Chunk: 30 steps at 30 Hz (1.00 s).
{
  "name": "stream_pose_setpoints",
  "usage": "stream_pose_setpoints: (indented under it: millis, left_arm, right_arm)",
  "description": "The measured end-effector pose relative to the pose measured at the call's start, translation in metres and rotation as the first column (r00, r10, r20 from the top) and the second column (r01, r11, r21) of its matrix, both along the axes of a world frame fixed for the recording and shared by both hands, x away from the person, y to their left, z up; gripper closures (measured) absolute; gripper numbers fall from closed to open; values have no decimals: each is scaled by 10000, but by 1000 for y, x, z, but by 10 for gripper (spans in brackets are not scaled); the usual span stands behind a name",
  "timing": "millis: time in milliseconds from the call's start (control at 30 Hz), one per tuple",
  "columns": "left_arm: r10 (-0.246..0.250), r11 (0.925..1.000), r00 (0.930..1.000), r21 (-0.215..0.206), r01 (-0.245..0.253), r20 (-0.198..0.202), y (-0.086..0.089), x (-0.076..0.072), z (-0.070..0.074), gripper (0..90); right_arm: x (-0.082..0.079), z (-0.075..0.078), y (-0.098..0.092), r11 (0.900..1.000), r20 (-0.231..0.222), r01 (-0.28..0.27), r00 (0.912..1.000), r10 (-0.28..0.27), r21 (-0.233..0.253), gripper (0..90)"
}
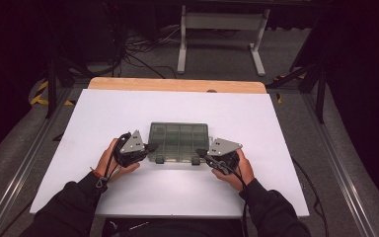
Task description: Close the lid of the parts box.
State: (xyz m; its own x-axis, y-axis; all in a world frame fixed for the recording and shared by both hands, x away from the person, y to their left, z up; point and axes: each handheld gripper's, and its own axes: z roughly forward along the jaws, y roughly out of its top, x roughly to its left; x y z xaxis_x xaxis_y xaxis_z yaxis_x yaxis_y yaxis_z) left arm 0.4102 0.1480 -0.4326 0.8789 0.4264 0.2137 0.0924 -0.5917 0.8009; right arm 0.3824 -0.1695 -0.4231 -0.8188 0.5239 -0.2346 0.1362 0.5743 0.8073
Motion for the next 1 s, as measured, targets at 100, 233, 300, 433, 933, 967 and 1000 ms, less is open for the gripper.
stream_pose_setpoints:
  millis: [100, 233, 300, 433, 933, 967, 1000]
  left_arm:
    - [-9, 10000, 10000, 97, 8, 84, 1, 1, 1, 866]
    - [194, 9996, 9998, -215, -193, 13, 5, 3, 4, 772]
    - [136, 9998, 9999, -167, -135, 46, 7, 3, 5, 741]
    - [-165, 9997, 9998, 194, 166, -76, 3, 1, 2, 794]
    - [-203, 9993, 9997, 299, 207, -108, 1, 2, -2, 868]
    - [-209, 9993, 9997, 294, 212, -99, 1, 2, -2, 868]
    - [-207, 9994, 9997, 291, 210, -97, 1, 2, -2, 867]
  right_arm:
    - [4, -1, 1, 9995, -226, 86, 9997, -80, 300, 900]
    - [5, -1, 3, 9998, -179, 42, 9998, -38, 189, 900]
    - [6, -4, 5, 9999, -260, -3, 9997, 7, 156, 900]
    - [7, -4, 6, 10000, -293, -12, 9996, 14, 67, 900]
    - [7, -6, 4, 9996, -396, -30, 9992, 41, 268, 900]
    - [7, -7, 3, 9995, -399, -43, 9992, 56, 309, 899]
    - [7, -7, 2, 9995, -385, -17, 9993, 29, 302, 898]
